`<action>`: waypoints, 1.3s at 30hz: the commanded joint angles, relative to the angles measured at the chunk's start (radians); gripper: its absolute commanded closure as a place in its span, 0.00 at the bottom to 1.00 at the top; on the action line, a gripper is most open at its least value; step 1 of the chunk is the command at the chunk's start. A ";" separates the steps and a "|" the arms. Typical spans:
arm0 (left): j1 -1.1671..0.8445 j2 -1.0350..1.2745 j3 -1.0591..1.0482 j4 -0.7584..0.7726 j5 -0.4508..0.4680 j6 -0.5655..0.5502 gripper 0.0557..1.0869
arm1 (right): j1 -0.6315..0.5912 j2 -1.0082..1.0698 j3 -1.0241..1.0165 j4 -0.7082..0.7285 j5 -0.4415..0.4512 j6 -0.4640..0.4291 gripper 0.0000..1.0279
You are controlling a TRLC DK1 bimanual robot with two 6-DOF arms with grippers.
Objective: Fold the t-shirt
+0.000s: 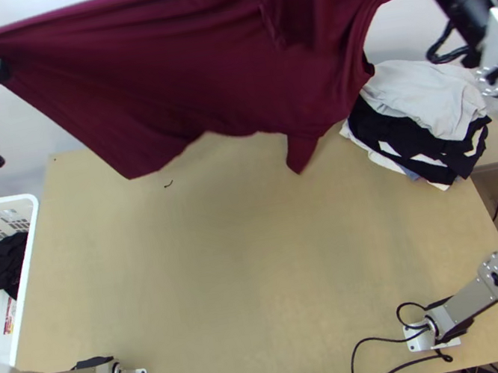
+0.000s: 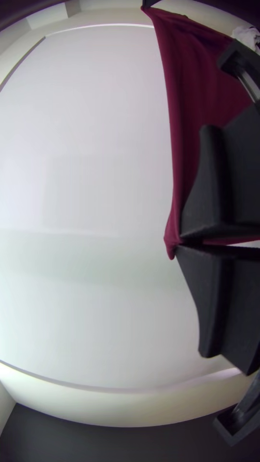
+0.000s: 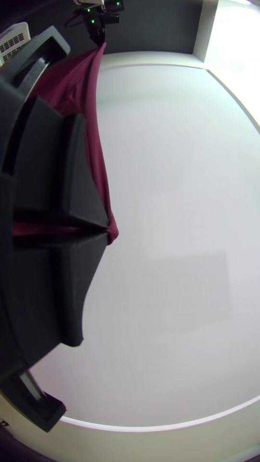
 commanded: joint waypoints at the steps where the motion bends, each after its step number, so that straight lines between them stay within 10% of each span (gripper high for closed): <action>1: 0.002 -0.097 0.039 0.041 -0.035 -0.018 0.96 | -0.014 -0.151 0.013 0.043 0.029 -0.014 0.97; 13: 0.002 -0.473 0.004 0.027 -0.094 -0.041 0.96 | -0.011 -0.645 -0.076 -0.101 0.029 0.003 0.97; 25: 0.017 -0.688 -0.226 -0.099 -0.138 -0.115 0.96 | 0.002 -0.721 -0.130 -0.264 0.024 0.031 0.97; 39: 0.012 -0.988 -1.257 -0.024 -0.012 -0.181 0.96 | 0.163 -1.089 -1.377 -0.139 0.021 0.147 0.97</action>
